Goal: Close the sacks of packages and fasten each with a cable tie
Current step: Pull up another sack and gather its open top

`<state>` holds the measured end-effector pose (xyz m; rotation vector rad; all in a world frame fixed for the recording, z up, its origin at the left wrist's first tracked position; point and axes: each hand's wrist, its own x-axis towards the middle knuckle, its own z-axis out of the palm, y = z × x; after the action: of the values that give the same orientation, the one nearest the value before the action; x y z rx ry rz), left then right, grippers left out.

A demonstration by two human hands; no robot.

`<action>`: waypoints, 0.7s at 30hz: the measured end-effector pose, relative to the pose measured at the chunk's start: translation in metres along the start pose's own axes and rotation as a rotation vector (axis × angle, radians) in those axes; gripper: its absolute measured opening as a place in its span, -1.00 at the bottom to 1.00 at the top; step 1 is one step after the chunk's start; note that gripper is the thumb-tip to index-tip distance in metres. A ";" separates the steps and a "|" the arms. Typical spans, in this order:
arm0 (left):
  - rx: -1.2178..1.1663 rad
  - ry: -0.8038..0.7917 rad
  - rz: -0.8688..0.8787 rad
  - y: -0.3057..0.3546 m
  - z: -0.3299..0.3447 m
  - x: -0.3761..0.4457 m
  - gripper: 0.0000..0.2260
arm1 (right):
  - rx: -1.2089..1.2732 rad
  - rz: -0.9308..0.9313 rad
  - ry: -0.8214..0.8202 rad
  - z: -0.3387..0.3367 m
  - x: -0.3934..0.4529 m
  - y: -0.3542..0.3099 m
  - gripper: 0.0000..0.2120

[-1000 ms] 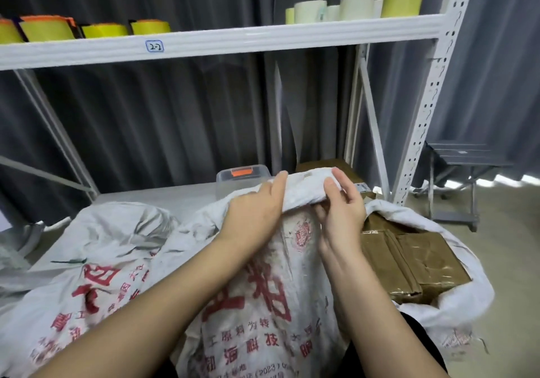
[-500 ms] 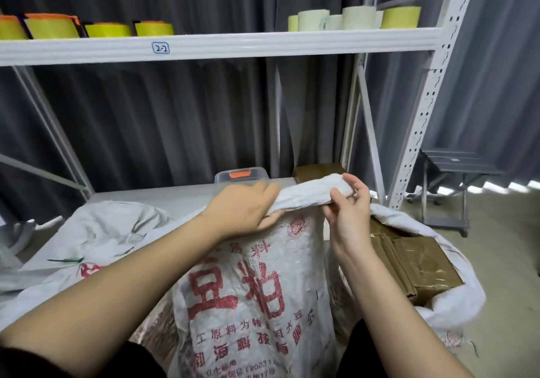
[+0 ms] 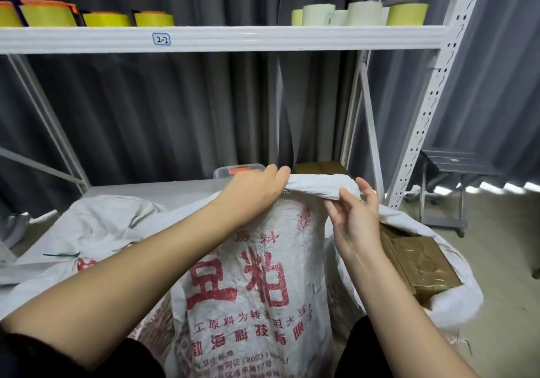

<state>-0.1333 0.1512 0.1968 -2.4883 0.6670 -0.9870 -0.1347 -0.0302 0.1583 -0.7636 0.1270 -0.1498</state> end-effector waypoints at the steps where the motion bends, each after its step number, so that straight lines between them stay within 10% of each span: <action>1: -0.039 0.005 0.019 -0.001 0.005 -0.004 -0.83 | -0.126 -0.065 -0.021 -0.003 -0.001 0.000 -0.71; 7: -0.326 0.005 0.104 -0.010 0.021 -0.026 -0.70 | -1.667 -0.822 -0.152 -0.038 0.023 -0.023 -0.51; 10: -0.330 0.038 0.137 -0.014 0.017 -0.025 -0.79 | -1.717 -0.905 -0.611 -0.022 0.047 -0.043 -0.49; 13: -0.334 0.044 0.140 -0.017 0.016 -0.023 -0.78 | -1.717 -0.564 -1.058 0.009 0.059 -0.048 -0.55; 17: -0.366 0.005 0.089 -0.020 0.018 -0.025 -0.75 | -1.802 -0.295 -1.167 0.026 0.058 -0.042 -0.72; 21: -0.448 -0.209 -0.136 -0.019 0.016 -0.021 -0.80 | -1.924 -0.656 -1.095 0.017 0.059 -0.027 -0.80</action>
<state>-0.1299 0.1810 0.1837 -3.0089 0.7225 -0.6588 -0.0762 -0.0481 0.1855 -2.6695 -1.2331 -0.1798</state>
